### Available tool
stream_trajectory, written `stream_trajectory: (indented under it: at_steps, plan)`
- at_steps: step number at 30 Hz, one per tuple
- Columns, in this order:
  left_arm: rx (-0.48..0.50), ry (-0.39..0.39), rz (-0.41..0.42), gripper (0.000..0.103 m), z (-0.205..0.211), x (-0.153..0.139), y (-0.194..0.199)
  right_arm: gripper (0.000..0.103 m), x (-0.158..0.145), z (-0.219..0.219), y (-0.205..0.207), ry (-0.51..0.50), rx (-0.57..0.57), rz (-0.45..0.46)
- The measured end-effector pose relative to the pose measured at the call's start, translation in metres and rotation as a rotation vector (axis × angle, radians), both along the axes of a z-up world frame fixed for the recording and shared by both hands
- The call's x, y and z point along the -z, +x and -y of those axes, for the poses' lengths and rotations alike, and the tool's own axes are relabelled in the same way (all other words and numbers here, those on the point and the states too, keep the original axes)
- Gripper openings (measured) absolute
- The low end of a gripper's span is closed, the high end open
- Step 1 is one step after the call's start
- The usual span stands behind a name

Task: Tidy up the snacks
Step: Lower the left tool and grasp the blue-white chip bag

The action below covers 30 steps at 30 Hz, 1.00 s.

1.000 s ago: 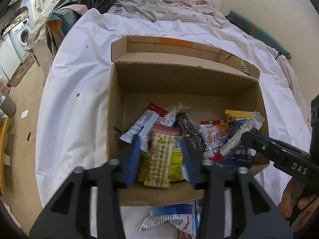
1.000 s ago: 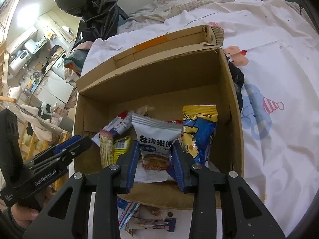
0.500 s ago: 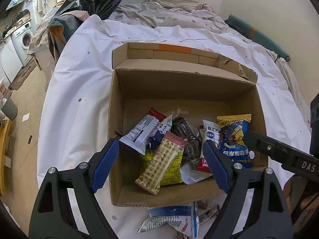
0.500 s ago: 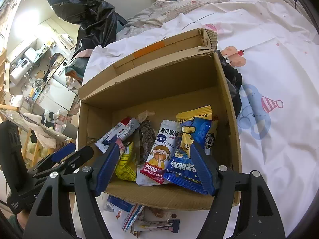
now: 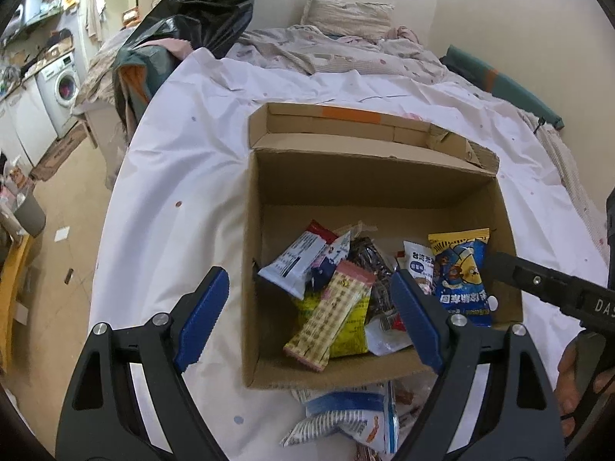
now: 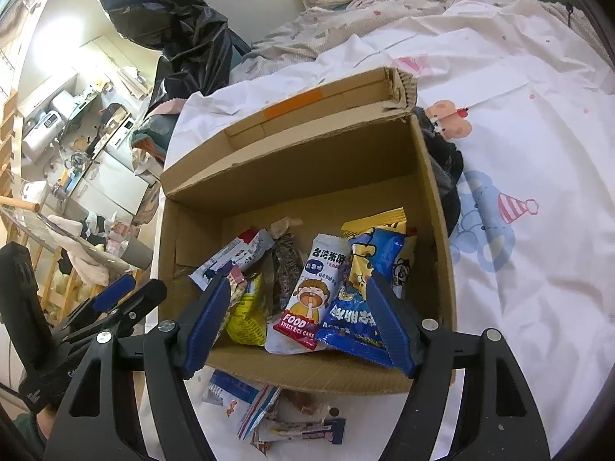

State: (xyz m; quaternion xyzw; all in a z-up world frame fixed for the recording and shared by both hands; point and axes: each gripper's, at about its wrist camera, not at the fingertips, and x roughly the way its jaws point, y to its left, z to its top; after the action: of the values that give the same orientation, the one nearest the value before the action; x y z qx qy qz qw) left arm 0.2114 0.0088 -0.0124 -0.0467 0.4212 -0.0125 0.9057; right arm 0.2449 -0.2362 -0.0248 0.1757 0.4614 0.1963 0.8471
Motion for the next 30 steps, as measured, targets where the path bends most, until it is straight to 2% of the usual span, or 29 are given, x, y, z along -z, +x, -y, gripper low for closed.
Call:
stream_trajectory:
  at_steps: [3,5,7,17,22,26,30]
  plan:
    - [-0.034,0.000,0.000,0.084,-0.010,-0.003,-0.009,0.085,-0.004,0.002,-0.008,0.010,0.006,0.003]
    - [-0.051,-0.008,-0.006,0.088,-0.016,-0.004,-0.014,0.090,-0.005,0.002,-0.016,0.011,0.008,0.003]
    - [-0.062,-0.028,-0.013,0.093,-0.021,-0.004,-0.020,0.091,-0.006,0.001,-0.021,0.011,0.004,0.002]
    - [-0.066,-0.051,-0.079,0.093,-0.021,0.007,-0.045,0.091,-0.003,0.006,-0.042,-0.013,0.009,-0.024]
    - [-0.061,-0.043,-0.107,0.093,-0.018,0.013,-0.051,0.091,0.004,0.012,-0.053,0.021,0.029,-0.066]
    - [-0.054,-0.041,-0.123,0.093,-0.016,0.017,-0.054,0.091,0.011,0.018,-0.067,0.110,0.041,-0.112]
    - [-0.054,-0.037,-0.135,0.093,-0.014,0.019,-0.053,0.091,0.020,0.016,-0.081,0.101,0.015,-0.150]
